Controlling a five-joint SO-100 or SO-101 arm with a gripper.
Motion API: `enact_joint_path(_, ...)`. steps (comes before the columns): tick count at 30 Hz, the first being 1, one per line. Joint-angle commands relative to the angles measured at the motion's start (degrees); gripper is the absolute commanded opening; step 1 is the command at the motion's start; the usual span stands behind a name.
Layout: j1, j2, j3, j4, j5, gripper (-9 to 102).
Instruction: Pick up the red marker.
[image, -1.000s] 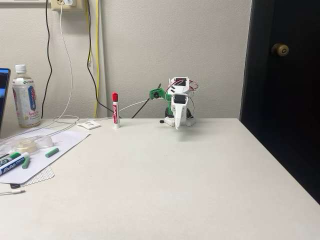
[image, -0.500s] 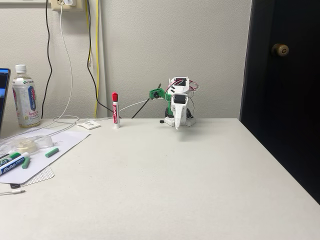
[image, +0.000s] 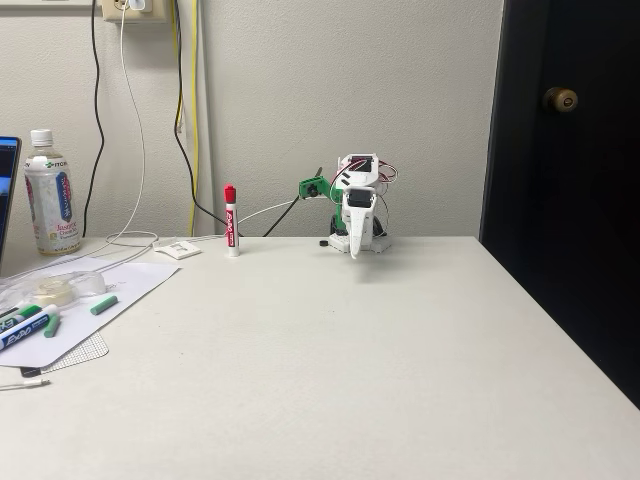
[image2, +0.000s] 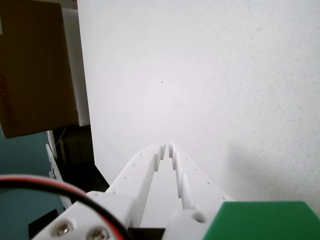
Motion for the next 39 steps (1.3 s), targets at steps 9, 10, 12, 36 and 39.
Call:
enact_joint_path(9,0.09,0.26,-0.53,-0.7,0.7,0)
enact_joint_path(10,0.0,0.26,-0.62,-0.7,0.7,0)
enact_joint_path(12,-0.18,0.26,-1.23,-0.35,0.44,0)
enact_joint_path(36,7.21,0.18,-23.73,16.44,-34.54,0)
enact_joint_path(39,9.4,0.18,-24.43,17.93,-40.87,0)
